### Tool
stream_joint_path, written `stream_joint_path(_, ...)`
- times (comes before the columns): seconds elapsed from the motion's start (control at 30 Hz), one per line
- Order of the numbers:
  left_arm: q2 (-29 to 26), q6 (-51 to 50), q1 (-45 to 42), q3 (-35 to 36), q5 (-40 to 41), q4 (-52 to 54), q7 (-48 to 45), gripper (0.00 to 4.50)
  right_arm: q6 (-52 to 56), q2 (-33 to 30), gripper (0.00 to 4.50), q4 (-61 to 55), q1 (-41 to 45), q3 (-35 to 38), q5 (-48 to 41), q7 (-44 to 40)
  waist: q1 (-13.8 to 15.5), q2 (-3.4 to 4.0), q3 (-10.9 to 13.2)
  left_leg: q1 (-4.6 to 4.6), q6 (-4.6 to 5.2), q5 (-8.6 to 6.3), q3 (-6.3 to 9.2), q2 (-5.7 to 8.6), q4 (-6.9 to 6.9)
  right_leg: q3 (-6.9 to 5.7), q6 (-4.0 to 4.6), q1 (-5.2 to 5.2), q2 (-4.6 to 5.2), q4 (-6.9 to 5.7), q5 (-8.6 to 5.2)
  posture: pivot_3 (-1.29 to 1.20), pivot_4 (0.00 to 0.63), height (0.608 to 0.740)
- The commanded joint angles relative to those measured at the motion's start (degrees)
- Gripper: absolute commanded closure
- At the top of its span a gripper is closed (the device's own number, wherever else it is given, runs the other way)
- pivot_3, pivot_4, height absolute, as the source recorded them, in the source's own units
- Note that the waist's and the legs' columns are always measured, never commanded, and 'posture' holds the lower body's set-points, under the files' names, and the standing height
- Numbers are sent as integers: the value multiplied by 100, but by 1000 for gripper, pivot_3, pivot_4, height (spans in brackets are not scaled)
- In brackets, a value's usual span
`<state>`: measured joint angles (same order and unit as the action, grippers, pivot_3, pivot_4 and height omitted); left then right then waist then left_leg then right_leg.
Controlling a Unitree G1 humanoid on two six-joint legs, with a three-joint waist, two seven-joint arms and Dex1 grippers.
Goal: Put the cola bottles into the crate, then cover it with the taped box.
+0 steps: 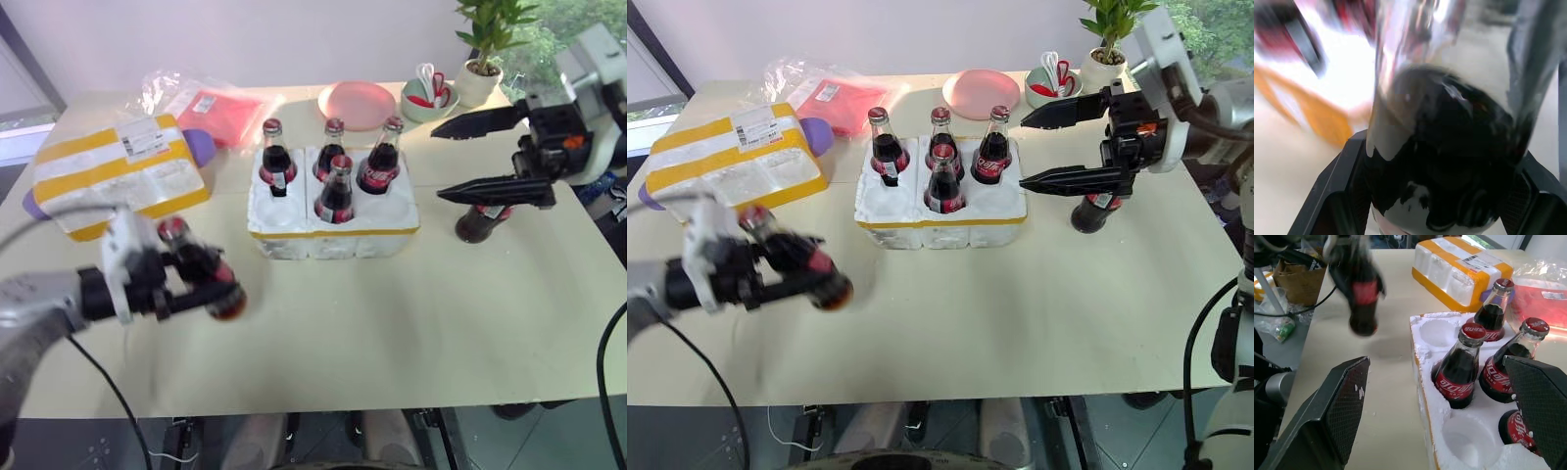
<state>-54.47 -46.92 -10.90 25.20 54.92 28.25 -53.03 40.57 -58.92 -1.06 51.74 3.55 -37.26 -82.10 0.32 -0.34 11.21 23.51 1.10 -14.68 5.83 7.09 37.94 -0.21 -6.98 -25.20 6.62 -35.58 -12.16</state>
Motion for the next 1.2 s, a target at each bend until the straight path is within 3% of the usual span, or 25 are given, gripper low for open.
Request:
stream_joint_path(0.03,-112,-245,-1094,-23,608,-542,128,1859,-98,2,0,-192,-42,248,-71,105,24,-1,0,0,1,1,0,0,-1,0,0,0,0,-1,0,0,150,740)
stream_joint_path(0.2,264,-19,-2742,-1059,12,-1571,-71,1859,-66,53,0,-343,-227,368,-119,307,40,-1,0,0,-2,5,0,3,0,0,0,1,-4,-7,1,0,150,740)
stream_joint_path(0.33,788,610,-3378,-1898,-877,-2403,-413,1859,25,64,0,-543,-401,512,-209,492,38,-1,0,-1,-8,10,-1,5,3,1,-1,4,-8,-8,1,0,150,740)
stream_joint_path(0.53,1238,1507,-3557,-2611,-1878,-3199,-1013,1859,181,-42,0,-867,-758,785,-381,760,4,-3,1,3,-22,18,-4,2,-4,6,0,-7,-1,-7,1,0,150,740)
stream_joint_path(0.8,1739,2096,-3836,-2687,-2487,-4000,-1158,1859,370,-81,0,-1261,-1206,1124,-632,1109,38,-4,2,2,1,6,-5,3,6,5,1,-3,3,-15,3,0,150,740)
stream_joint_path(1.13,1841,2269,-3803,-3002,-3093,-4345,-1690,1859,302,-33,0,-1284,-1263,1073,-712,1300,25,-7,3,5,-2,8,-6,3,6,5,1,-7,4,-17,3,0,150,740)
stream_joint_path(1.17,1854,2295,-3799,-3036,-3150,-4381,-1711,797,292,-28,0,-1284,-1263,1069,-714,1311,21,-7,3,5,1,6,-6,3,7,5,1,-7,4,-17,3,0,150,740)
stream_joint_path(1.2,1859,2326,-3787,-3068,-3202,-4399,-1733,393,280,-26,0,-1283,-1267,1071,-715,1316,21,-6,3,5,1,6,-5,3,7,5,1,-7,3,-18,3,0,150,740)
